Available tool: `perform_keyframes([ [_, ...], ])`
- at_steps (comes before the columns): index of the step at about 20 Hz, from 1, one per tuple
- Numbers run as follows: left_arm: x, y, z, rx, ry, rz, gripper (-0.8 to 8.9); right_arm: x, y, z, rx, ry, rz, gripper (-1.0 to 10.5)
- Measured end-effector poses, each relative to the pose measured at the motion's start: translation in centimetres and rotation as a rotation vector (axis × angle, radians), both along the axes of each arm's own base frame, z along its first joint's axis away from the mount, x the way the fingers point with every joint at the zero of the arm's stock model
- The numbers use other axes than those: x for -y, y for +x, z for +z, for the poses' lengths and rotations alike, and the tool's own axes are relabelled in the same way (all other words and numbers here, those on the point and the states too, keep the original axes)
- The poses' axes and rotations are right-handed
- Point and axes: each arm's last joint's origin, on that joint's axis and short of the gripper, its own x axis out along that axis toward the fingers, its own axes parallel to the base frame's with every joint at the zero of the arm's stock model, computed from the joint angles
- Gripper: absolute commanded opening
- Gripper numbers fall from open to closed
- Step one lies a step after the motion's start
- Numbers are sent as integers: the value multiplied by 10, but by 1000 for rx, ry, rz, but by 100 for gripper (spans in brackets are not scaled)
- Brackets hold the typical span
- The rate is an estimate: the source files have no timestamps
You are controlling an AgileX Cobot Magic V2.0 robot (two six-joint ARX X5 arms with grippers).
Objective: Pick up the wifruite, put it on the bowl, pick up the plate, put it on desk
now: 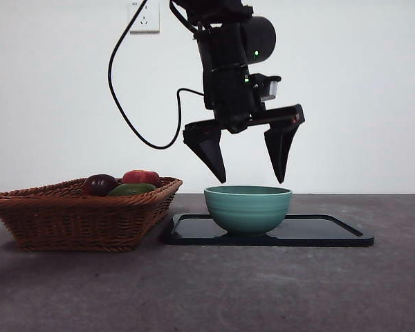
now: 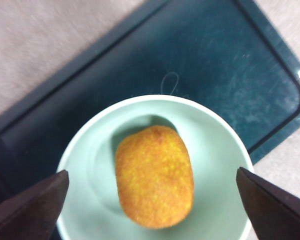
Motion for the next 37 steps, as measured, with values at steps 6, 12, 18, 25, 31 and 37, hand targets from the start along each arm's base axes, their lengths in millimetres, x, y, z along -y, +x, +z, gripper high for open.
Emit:
perform_keyframes([
  [6, 3, 3, -15, -27, 4, -10, 589, 0, 0, 0, 0, 0, 0, 561],
  [12, 6, 6, -29, -49, 24, -13, 569, 0, 0, 0, -4, 5, -4, 561],
  [18, 7, 7, -32, -52, 30, -20, 311, 0, 0, -1, -14, 8, -7, 561],
  [25, 6, 7, -33, -55, 33, -20, 276, 0, 0, -1, -19, 13, -11, 561],
  [31, 1, 5, -13, -76, 51, -14, 276, 0, 0, -1, -20, 13, -12, 561],
  [37, -10, -6, 35, -63, 32, 2, 276, 0, 0, -1, -23, 16, -14, 561],
])
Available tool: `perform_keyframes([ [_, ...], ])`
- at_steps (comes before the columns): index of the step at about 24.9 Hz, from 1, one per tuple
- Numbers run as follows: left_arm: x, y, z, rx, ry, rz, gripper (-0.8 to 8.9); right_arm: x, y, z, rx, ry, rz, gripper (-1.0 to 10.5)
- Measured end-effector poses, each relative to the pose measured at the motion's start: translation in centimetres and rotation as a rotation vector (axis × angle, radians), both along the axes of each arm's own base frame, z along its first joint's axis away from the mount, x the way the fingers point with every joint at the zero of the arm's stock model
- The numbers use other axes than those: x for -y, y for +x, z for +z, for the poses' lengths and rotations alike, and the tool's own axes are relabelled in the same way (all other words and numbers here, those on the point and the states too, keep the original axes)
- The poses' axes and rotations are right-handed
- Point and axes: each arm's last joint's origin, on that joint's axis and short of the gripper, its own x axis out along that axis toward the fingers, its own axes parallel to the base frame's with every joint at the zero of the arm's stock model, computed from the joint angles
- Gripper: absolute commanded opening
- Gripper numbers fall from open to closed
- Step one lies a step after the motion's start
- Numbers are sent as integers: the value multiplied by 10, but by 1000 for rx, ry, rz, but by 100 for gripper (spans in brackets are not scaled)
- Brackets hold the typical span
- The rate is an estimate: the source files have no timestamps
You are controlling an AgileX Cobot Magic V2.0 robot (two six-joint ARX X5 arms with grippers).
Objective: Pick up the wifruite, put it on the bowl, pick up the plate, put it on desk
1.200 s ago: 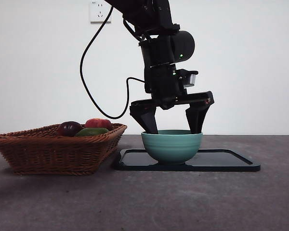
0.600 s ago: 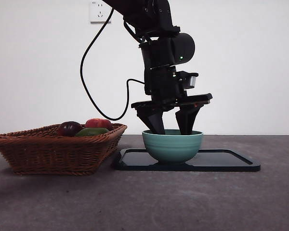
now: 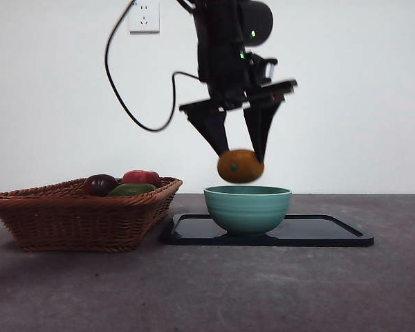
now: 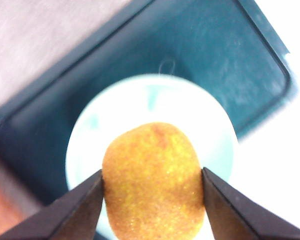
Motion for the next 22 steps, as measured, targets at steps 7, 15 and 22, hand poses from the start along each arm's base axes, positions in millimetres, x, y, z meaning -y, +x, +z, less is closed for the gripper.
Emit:
perform_keyframes([
  [7, -48, -27, 85, 79, -87, 80, 276, 0, 0, 0, -10, 13, -10, 561],
  [15, -166, -99, 161, 179, -155, 248, 276, 0, 0, 0, -40, 57, -28, 560],
  [22, -221, -138, 107, 92, -84, 371, 276, -1, -1, 0, -55, 89, 9, 560],
])
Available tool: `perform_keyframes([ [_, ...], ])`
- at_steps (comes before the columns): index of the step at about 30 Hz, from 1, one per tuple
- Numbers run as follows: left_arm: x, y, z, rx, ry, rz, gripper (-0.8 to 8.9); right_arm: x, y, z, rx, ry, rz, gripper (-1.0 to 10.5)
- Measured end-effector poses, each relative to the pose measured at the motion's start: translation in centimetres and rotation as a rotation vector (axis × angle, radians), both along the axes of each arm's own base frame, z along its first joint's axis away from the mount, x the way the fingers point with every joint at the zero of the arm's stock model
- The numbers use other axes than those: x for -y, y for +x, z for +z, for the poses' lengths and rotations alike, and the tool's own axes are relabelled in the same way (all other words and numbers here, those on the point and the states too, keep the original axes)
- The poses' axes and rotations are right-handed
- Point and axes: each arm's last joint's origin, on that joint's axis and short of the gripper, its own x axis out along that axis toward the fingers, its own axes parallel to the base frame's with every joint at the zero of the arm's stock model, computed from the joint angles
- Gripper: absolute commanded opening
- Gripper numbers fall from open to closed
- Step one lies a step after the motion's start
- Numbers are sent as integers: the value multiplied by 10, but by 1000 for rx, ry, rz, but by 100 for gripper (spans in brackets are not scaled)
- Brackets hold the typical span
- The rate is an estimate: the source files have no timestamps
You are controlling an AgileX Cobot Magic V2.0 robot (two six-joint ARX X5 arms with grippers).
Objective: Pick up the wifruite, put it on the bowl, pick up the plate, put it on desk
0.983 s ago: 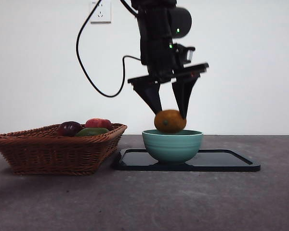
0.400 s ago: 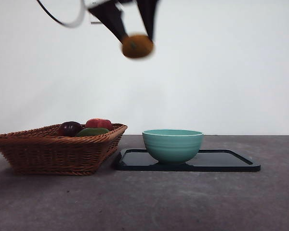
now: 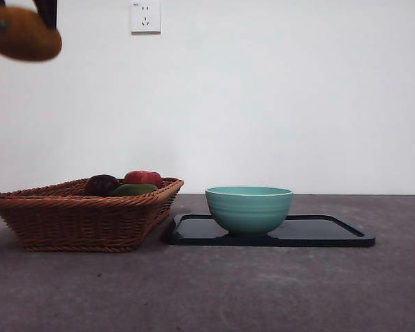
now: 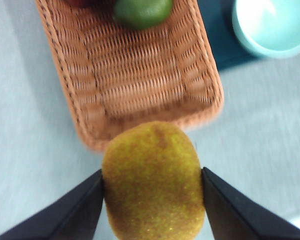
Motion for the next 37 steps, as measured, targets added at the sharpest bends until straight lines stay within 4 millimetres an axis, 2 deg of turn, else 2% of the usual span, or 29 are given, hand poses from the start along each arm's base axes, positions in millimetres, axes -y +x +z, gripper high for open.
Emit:
perform_keyframes([
  [3, -6, 9, -26, 30, -24, 58, 276, -1, -1, 0, -12, 28, 30, 560],
  [6, -4, 30, -58, -17, -11, 91, 276, -1, -1, 0, -15, 32, 30, 560],
  [11, 8, 62, -80, 19, -30, 96, 276, -1, -1, 0, -15, 32, 30, 560],
  [15, 17, 86, -107, -18, -39, 87, 276, -1, -1, 0, -15, 32, 30, 560],
  [22, 26, 110, -148, -95, -16, 86, 276, -1, -1, 0, -15, 32, 29, 560],
  [25, 27, 114, -156, -104, -13, 86, 276, -1, -1, 0, -15, 31, 29, 560],
  [37, 27, 113, -159, -133, -2, 89, 280, -1, -1, 0, -13, 29, 31, 560],
])
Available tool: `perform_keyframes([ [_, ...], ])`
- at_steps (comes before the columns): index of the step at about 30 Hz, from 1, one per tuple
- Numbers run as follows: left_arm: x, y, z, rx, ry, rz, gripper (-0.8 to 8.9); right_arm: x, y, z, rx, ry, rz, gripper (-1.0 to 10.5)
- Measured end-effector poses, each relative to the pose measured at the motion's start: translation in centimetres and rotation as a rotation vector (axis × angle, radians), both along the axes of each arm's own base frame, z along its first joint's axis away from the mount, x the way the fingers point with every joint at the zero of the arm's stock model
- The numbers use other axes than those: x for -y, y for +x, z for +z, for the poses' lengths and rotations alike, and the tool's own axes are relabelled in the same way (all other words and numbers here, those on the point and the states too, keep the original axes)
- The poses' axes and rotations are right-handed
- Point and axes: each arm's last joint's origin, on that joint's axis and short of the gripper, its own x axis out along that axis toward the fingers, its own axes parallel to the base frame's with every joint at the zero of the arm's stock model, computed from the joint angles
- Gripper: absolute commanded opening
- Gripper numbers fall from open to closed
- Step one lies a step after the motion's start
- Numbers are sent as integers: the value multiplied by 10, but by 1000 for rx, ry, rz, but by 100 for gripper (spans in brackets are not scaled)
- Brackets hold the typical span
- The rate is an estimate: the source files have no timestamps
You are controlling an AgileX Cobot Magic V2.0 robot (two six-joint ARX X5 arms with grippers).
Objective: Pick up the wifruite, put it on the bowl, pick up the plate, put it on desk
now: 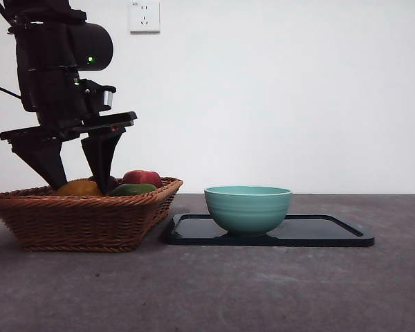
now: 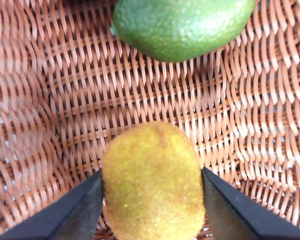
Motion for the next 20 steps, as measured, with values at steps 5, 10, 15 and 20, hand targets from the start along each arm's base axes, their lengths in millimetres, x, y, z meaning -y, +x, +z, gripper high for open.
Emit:
perform_keyframes([
  [5, 1, 3, -7, -14, 5, 0, 291, 0, 0, 0, 0, 0, 0, 560],
  [10, 2, 5, -8, -4, 1, 0, 497, 0, 0, 0, 1, -1, 1, 560],
  [15, 2, 4, -5, -16, 5, 0, 571, 0, 0, 0, 2, -2, 2, 560],
  [20, 2, 7, 14, -19, 7, -3, 571, 0, 0, 0, 6, -1, 2, 560],
])
